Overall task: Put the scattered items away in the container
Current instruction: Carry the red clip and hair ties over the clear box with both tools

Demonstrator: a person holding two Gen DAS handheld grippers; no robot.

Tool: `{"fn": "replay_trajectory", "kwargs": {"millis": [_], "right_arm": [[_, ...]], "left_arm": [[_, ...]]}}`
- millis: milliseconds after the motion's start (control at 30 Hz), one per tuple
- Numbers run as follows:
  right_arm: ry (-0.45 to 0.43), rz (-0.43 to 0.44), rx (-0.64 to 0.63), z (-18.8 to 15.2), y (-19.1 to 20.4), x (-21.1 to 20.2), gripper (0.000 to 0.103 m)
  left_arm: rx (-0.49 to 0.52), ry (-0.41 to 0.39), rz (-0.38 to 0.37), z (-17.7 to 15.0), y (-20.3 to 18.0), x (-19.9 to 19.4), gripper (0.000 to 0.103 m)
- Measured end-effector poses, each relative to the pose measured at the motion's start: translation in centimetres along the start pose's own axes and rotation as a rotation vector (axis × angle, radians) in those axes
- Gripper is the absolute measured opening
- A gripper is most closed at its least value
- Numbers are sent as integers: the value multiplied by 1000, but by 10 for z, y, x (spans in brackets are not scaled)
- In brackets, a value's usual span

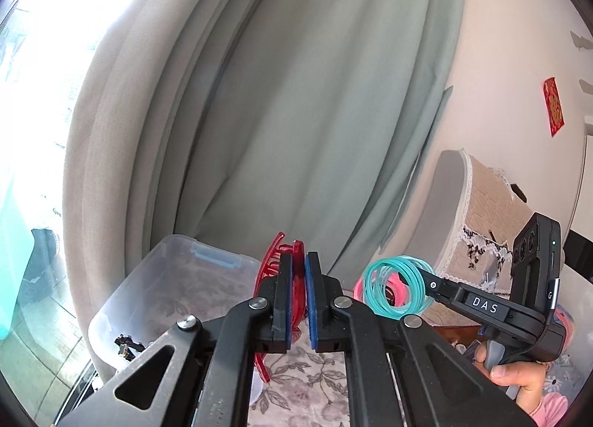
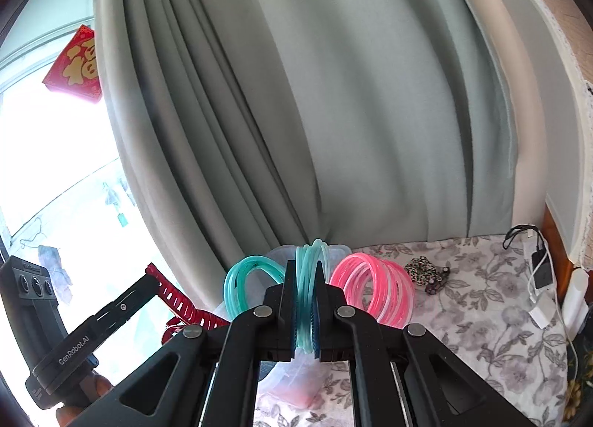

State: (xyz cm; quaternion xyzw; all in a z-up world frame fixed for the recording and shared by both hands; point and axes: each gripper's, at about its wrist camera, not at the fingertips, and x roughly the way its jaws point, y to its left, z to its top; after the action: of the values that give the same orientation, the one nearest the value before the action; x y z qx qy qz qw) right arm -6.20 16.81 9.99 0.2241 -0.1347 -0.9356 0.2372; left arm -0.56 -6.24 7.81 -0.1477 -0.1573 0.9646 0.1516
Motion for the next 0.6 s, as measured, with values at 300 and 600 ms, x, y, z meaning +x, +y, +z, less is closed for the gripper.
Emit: {"fn": "replay_trajectory", "kwargs": {"millis": [300, 600], "right_arm": [[99, 95, -69, -14, 46, 53, 6], [212, 144, -139, -38, 70, 111, 6]], "left_arm": [[-78, -7, 72, -3, 46, -2, 6], [-123, 5, 108, -10, 75, 9, 6]]}}
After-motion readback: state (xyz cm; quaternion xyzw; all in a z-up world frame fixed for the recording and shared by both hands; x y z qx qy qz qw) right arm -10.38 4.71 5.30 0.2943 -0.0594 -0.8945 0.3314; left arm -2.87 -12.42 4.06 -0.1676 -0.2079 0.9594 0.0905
